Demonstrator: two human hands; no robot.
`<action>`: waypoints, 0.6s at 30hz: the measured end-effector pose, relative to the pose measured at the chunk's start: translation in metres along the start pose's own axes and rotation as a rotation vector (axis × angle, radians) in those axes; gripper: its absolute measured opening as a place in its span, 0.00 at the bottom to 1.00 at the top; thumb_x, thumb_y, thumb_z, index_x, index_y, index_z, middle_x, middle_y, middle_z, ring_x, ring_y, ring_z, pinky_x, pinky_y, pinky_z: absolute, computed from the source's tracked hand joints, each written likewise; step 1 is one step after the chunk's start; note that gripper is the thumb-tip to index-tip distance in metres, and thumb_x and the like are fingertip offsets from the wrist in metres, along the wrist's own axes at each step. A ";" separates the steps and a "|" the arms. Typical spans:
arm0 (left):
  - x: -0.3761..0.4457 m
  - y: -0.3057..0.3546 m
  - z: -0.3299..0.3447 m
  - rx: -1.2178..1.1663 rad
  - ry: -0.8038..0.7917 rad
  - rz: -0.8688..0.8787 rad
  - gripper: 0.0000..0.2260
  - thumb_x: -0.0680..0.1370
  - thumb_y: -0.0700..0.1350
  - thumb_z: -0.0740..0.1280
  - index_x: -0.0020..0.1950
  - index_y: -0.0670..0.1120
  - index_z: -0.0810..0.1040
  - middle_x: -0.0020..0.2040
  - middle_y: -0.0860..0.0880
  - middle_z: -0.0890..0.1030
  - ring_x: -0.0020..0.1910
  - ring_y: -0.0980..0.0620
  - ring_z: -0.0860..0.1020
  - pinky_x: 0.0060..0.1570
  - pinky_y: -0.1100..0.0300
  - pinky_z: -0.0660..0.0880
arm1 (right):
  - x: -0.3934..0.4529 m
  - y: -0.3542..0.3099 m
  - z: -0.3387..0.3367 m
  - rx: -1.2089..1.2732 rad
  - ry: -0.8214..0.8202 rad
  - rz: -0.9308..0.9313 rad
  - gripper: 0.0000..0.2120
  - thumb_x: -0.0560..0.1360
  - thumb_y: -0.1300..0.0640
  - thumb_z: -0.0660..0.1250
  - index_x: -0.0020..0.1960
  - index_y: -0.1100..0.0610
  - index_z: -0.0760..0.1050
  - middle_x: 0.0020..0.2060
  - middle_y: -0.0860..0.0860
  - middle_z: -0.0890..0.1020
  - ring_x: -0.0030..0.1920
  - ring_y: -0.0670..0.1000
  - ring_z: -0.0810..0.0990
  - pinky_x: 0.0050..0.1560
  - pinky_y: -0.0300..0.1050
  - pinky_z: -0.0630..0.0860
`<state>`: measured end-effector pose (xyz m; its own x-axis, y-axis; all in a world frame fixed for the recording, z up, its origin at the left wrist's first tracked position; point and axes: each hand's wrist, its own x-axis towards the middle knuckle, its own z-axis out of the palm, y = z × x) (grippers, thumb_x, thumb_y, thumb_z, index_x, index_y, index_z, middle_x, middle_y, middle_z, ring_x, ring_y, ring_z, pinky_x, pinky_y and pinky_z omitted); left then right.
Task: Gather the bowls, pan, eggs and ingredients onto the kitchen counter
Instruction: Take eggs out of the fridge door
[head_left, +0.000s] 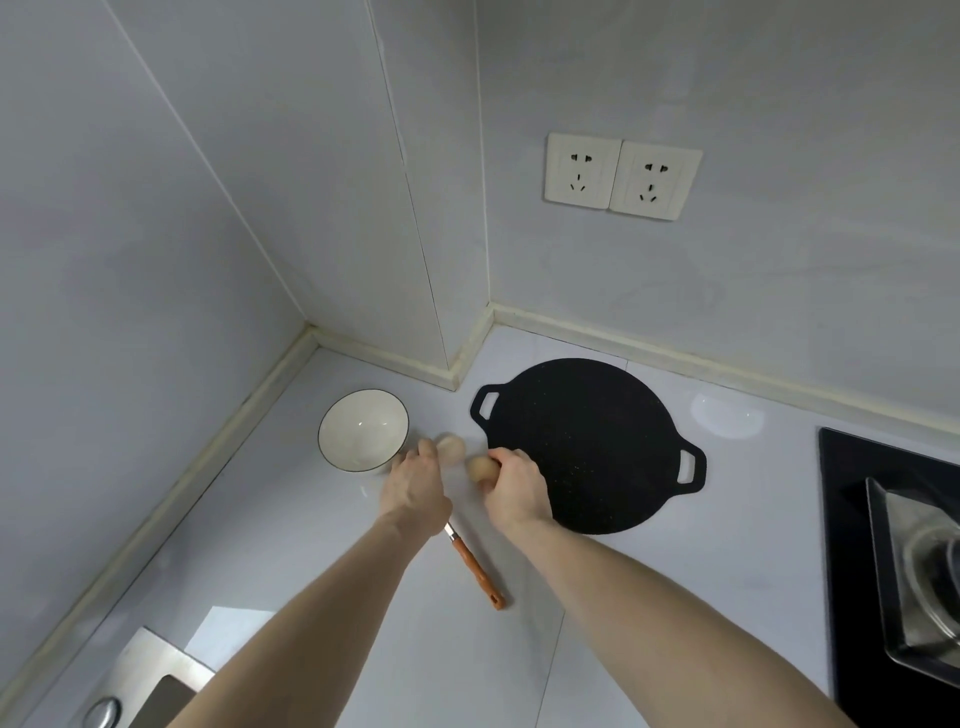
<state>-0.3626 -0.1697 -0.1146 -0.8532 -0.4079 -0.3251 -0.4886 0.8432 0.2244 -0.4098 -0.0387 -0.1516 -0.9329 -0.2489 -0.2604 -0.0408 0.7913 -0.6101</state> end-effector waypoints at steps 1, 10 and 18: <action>-0.003 -0.002 -0.001 -0.002 0.001 -0.008 0.18 0.72 0.35 0.67 0.59 0.44 0.66 0.58 0.44 0.76 0.63 0.43 0.72 0.56 0.55 0.72 | -0.002 0.001 0.000 0.001 -0.005 0.004 0.18 0.78 0.58 0.70 0.67 0.52 0.75 0.58 0.50 0.77 0.57 0.52 0.79 0.58 0.49 0.79; -0.012 -0.003 -0.002 -0.018 0.037 -0.029 0.19 0.74 0.37 0.70 0.60 0.45 0.66 0.59 0.46 0.77 0.64 0.44 0.72 0.54 0.55 0.72 | -0.009 0.001 -0.005 0.034 -0.013 0.009 0.21 0.78 0.58 0.70 0.70 0.51 0.73 0.61 0.49 0.77 0.61 0.52 0.79 0.61 0.48 0.79; -0.011 -0.011 0.005 -0.057 0.097 -0.025 0.18 0.75 0.35 0.68 0.61 0.45 0.67 0.61 0.47 0.75 0.64 0.43 0.73 0.53 0.54 0.73 | -0.004 0.006 -0.011 0.065 -0.018 0.037 0.24 0.78 0.60 0.69 0.73 0.51 0.72 0.64 0.50 0.77 0.64 0.54 0.77 0.64 0.51 0.77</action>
<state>-0.3471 -0.1724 -0.1180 -0.8527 -0.4630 -0.2419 -0.5175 0.8118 0.2704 -0.4102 -0.0265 -0.1455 -0.9267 -0.2305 -0.2967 0.0178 0.7620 -0.6473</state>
